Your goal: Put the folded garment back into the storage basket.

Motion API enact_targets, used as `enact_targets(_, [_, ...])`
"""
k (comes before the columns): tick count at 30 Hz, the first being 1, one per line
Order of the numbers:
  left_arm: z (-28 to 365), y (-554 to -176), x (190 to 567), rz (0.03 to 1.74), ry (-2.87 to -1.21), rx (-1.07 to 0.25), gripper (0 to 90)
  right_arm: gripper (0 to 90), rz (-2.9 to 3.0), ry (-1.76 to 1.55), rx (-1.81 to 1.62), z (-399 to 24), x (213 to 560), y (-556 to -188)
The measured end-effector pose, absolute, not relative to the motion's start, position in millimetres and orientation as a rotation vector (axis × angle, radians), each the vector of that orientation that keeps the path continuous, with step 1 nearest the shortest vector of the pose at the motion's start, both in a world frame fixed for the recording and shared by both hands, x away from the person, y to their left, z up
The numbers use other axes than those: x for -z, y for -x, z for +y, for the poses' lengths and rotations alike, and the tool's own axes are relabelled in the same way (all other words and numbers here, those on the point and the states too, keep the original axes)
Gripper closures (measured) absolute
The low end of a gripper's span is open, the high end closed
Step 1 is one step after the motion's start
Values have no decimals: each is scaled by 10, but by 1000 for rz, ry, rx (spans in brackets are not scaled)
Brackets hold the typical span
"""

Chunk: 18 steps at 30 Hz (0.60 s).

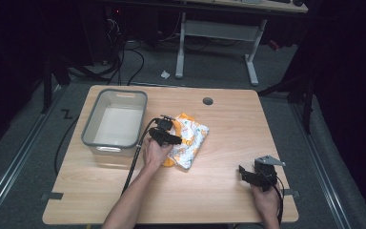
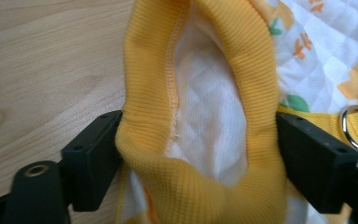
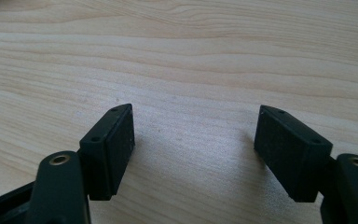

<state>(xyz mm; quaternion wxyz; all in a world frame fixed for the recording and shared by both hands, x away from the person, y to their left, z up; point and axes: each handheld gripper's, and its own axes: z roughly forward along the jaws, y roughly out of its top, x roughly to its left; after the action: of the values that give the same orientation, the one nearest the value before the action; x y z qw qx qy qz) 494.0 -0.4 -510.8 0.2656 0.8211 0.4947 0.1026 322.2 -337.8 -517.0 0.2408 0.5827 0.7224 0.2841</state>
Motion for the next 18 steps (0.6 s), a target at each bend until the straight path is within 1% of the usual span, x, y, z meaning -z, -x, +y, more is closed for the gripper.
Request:
enact_targets(2, [-26,-4922,5100,1318,-2226,-286,280,292,1976,-1594,-777,-3378,5170,-3222])
enact_targets(11, [-52,-4886,5064,1225,-2257,-238,576,292,1976,-1594,-777,-3378,5170,-3222])
enact_targets(16, [-39,-4888,5059,1215,-2249,-196,672,292,1976,-1594,-777,-3378,5170,-3221])
enact_targets(18, [-30,-4895,5061,1218,-2240,-176,696,292,1976,-1594,-777,-3378,5170,-3222])
